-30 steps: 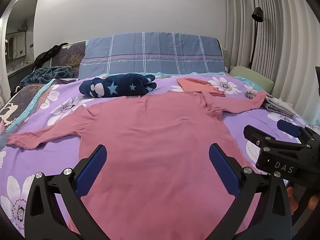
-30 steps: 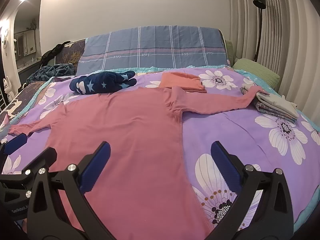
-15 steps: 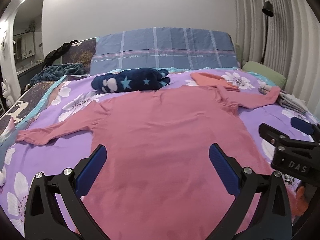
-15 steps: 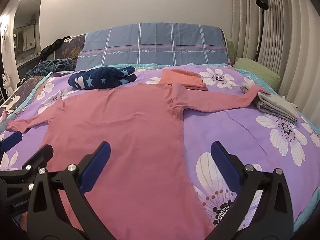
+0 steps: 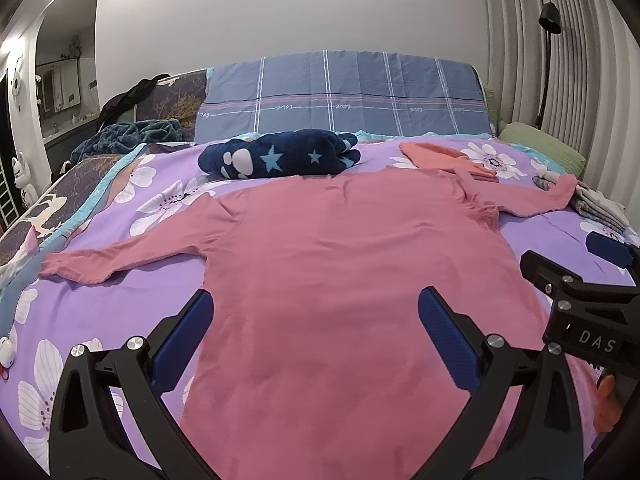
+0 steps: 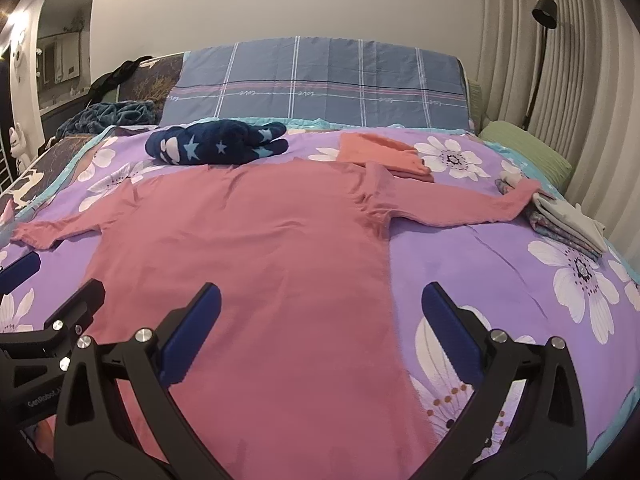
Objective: Fold small clothes
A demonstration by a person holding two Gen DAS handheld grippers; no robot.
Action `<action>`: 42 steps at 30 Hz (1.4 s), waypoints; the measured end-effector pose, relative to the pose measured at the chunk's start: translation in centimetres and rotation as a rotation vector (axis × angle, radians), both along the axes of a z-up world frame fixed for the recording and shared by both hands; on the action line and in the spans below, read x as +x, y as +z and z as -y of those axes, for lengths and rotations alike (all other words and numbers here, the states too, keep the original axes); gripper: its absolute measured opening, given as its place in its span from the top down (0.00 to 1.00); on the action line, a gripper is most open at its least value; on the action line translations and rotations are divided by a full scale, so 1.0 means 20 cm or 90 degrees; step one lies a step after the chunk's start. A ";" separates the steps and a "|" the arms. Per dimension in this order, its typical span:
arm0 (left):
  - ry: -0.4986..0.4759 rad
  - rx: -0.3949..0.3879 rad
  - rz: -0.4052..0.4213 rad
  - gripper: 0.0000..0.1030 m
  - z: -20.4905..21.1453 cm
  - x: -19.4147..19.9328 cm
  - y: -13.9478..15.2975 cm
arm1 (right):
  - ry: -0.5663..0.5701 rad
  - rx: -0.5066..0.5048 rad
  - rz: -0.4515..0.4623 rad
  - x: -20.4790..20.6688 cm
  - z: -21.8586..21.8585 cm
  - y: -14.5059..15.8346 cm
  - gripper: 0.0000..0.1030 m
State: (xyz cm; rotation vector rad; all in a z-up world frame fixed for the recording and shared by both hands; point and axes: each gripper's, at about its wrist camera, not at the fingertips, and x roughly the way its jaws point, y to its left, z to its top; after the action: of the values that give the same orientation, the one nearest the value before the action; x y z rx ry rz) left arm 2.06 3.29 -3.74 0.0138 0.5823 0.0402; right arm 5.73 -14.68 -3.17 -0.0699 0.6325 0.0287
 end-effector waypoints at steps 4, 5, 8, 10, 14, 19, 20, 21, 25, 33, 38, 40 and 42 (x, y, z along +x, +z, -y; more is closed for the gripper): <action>0.007 -0.008 -0.002 0.01 -0.04 0.01 -0.01 | 0.006 -0.006 -0.005 0.01 -0.04 -0.01 0.02; 0.008 -0.010 -0.002 0.01 -0.05 0.01 -0.02 | 0.007 -0.008 -0.006 0.01 -0.05 -0.01 0.02; 0.006 -0.014 -0.003 0.01 -0.06 0.01 -0.02 | 0.011 -0.013 -0.008 0.02 -0.06 -0.02 0.02; 0.002 -0.017 -0.001 0.01 -0.07 0.01 -0.03 | 0.014 -0.018 -0.010 0.02 -0.08 -0.02 0.02; -0.007 -0.019 0.004 0.01 -0.08 0.00 -0.02 | 0.021 -0.026 -0.013 0.03 -0.11 -0.02 0.02; -0.011 -0.026 0.001 0.01 -0.10 0.00 -0.03 | 0.027 -0.034 -0.013 0.04 -0.13 -0.02 0.02; -0.010 -0.026 0.001 0.01 -0.10 0.00 -0.03 | 0.028 -0.035 -0.014 0.04 -0.13 -0.03 0.02; -0.009 -0.025 0.000 0.01 -0.11 0.00 -0.03 | 0.029 -0.036 -0.016 0.04 -0.14 -0.03 0.02; 0.002 -0.027 -0.002 0.01 -0.13 0.00 -0.04 | 0.030 -0.038 -0.021 0.04 -0.15 -0.04 0.02; 0.022 -0.061 -0.049 0.01 -0.27 0.04 -0.08 | 0.046 -0.058 -0.041 0.10 -0.18 -0.08 0.02; 0.071 -0.165 -0.081 0.01 -0.63 0.10 -0.12 | 0.032 -0.040 -0.070 0.18 -0.11 -0.11 0.02; 0.118 -0.208 -0.104 0.01 -0.84 0.13 -0.17 | 0.014 -0.042 -0.079 0.21 -0.07 -0.13 0.02; 0.153 -0.294 -0.128 0.01 -1.09 0.16 -0.26 | -0.002 -0.046 -0.090 0.25 -0.05 -0.15 0.02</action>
State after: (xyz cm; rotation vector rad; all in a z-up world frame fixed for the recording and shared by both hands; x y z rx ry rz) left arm 5.30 25.06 -8.84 -0.5062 0.7812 0.1385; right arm 10.70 -13.73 -6.19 -0.1377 0.7752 0.0079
